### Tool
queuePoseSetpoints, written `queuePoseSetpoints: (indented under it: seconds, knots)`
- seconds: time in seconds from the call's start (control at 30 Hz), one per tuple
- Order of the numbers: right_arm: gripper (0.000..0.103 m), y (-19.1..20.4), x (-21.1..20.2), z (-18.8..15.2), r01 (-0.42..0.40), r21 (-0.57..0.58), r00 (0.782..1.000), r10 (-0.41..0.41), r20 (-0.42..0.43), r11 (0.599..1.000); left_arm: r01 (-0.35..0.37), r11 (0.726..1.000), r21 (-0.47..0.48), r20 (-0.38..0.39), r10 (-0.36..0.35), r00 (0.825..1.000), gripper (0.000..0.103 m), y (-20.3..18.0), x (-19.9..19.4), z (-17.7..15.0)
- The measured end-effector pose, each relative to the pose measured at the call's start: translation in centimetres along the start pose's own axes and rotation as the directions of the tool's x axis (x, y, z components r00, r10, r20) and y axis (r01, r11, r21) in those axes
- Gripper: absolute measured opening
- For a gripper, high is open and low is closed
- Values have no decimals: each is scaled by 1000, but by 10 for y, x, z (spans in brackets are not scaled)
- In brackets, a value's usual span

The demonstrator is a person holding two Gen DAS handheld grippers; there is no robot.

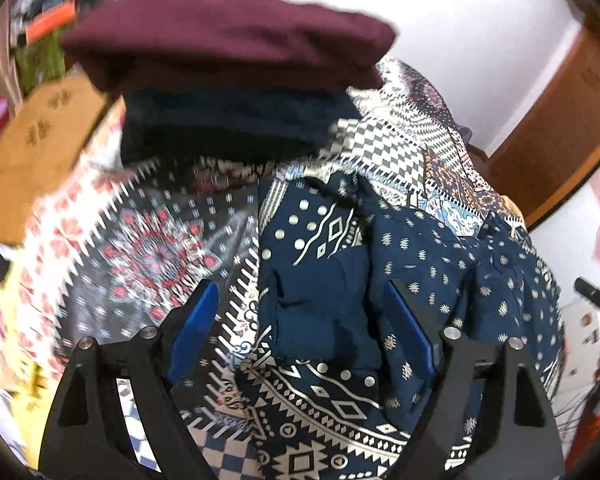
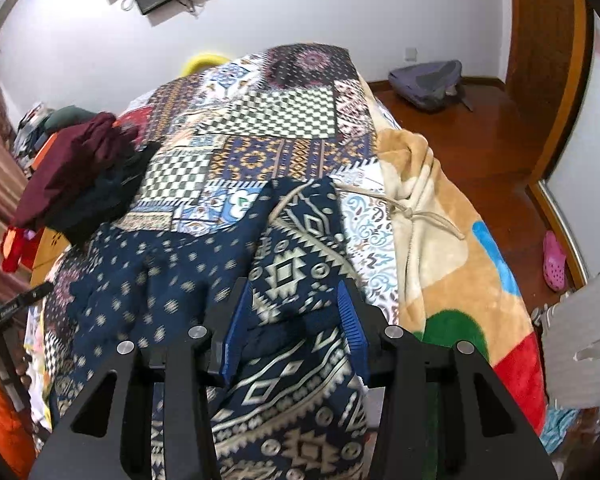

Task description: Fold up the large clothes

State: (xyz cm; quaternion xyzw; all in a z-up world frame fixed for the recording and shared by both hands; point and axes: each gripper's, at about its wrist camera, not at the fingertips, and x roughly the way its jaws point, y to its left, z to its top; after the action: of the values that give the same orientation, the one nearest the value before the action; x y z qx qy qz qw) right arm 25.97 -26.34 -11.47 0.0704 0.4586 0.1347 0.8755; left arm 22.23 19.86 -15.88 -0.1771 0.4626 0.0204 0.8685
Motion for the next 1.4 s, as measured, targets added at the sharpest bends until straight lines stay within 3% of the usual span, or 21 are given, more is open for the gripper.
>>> queuePoseSetpoints:
  seconds: [0.3,0.4,0.73,0.8,0.87,0.93,1.0,1.07,1.3,1.4]
  knots:
    - [41,-21,42,13,-2,66,997,8,-79,998,103,969,-223,-126,-134,983,84,33,62,-10]
    - [41,-26,53,15,-2,75,995,9,-101,997,107,972,-210,-121,-135,983,84,30,67,-11]
    - [50,-35,68,15,-130,197,982,154,-110,972,185,977,-101,-136,-198,971,80,0,71,-8]
    - [50,-28,67,13,-131,167,982,151,-115,977,160,983,-91,-135,-171,976,66,-3,72,-9]
    - [42,-22,63,8,-127,148,984,144,-106,981,120,986,-114,-135,-135,982,49,0,73,-9]
    - [33,-16,61,3,-113,140,987,127,-95,984,151,976,-156,-126,-171,977,41,8,71,-10]
    - [22,-13,58,1,-113,131,989,124,-83,985,191,963,-189,-124,-216,968,26,13,68,-12]
    - [16,-12,52,2,-138,136,987,148,-68,981,197,964,-176,-119,-220,968,21,11,62,-12]
    - [13,16,3,22,-201,50,979,199,38,978,238,967,-91,-18,-240,971,8,-21,15,17]
    - [12,28,-24,33,-218,2,971,216,97,976,291,955,-60,38,-290,956,7,-38,-9,37]
